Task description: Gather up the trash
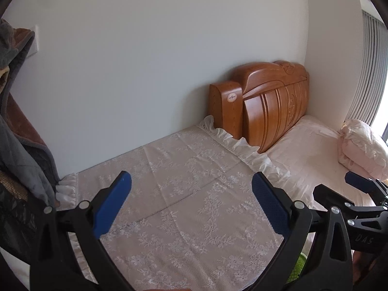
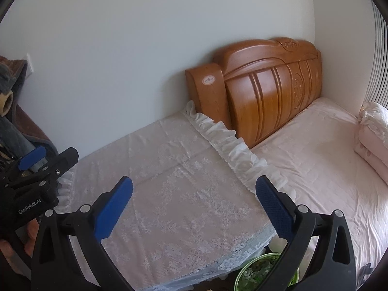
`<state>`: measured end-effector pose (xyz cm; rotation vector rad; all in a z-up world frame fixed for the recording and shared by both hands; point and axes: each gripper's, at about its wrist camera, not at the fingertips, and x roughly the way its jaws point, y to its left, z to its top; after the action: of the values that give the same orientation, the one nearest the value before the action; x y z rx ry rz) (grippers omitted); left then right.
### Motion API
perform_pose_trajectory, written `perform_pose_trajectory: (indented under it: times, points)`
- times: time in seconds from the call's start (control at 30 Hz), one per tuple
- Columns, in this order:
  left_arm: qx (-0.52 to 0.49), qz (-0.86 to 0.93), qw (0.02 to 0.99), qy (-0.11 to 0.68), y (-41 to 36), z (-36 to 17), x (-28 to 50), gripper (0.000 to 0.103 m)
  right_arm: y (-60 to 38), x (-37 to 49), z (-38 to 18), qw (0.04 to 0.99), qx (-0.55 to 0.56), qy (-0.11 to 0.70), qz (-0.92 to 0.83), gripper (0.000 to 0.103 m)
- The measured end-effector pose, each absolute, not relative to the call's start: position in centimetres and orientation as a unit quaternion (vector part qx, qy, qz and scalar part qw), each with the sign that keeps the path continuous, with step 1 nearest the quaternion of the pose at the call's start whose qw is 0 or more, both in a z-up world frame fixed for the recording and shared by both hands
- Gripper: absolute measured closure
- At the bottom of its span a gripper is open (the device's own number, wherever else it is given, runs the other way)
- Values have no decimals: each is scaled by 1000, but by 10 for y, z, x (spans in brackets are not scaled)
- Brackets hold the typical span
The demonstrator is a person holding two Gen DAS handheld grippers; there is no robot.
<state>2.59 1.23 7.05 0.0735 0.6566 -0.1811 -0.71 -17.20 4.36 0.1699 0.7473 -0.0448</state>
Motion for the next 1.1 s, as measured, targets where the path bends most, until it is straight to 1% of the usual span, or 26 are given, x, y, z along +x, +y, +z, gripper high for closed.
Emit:
perform_pose_trajectory:
  times: [0.33, 1.1]
  points:
    - [28, -89, 937, 337, 15, 61, 27, 8, -164, -6, 41, 926, 71, 370, -23, 2]
    - [20, -83, 934, 346, 25, 57, 30, 8, -159, -5, 40, 925, 63, 375, -22, 2]
